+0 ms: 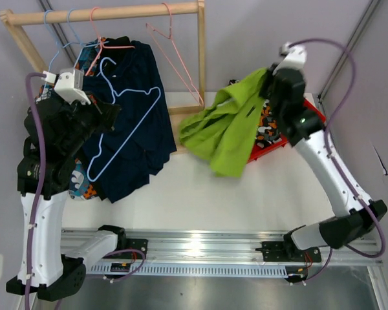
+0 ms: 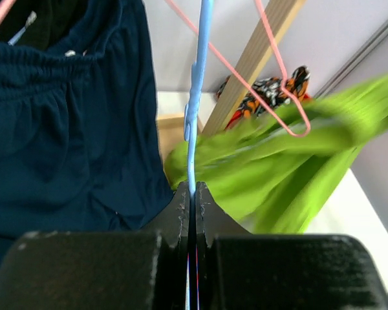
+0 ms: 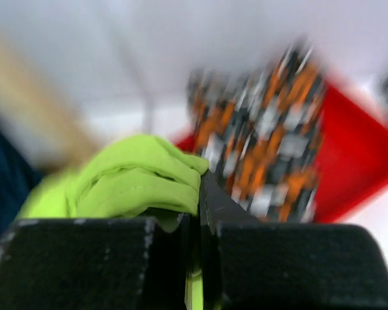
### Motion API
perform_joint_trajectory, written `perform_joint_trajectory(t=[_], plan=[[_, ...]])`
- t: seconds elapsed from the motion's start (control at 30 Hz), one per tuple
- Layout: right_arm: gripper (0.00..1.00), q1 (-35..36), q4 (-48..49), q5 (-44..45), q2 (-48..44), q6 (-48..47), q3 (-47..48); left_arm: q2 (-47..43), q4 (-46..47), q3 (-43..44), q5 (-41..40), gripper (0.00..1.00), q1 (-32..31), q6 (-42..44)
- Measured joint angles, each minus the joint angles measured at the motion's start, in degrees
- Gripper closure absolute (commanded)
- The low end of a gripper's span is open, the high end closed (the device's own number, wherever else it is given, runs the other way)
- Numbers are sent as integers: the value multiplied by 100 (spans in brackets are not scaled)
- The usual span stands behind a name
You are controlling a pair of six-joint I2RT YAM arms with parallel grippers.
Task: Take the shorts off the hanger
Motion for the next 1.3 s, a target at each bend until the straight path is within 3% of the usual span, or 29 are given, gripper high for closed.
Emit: perform_joint_trajectory(t=[0.1, 0.27, 0.47, 0.5, 0.53, 0.57, 0.6, 0.77, 0.97, 1.13, 1.3], plan=[[100, -866, -72, -407, 664, -131, 1423, 103, 48, -107, -92, 100, 0, 13], [100, -1648, -133, -966, 1858, -181, 3215, 162, 166, -111, -238, 100, 0, 72], [99, -2210, -87, -1370, 2782, -22, 3040, 328, 367, -103, -472, 100, 0, 175], [84, -2240, -42, -1397, 2844, 22, 2763, 389, 391, -87, -518, 100, 0, 205], [28, -2251, 76, -1423, 2850, 83, 2315, 511, 389, -22, -570, 100, 0, 221], [9, -2247, 76, -1436, 2850, 175, 1950, 579, 404, 20, -595, 100, 0, 243], [1, -2238, 118, -1449, 2850, 210, 1650, 730, 411, 111, -651, 100, 0, 260], [1, -2192, 273, -1506, 2557, 568, -72, 1617, 461, 905, -892, 100, 0, 321], [0, -2081, 601, -1650, 750, 999, -2087, 2597, 476, 2055, -944, 100, -7, 323], [1, -1781, 1069, -1709, -691, 1137, -2981, 3342, 345, 3206, -946, 100, -140, 310], [1, -1670, 1187, -1821, -1137, 1244, -3563, 3853, 372, 3947, -946, 100, -463, 293]])
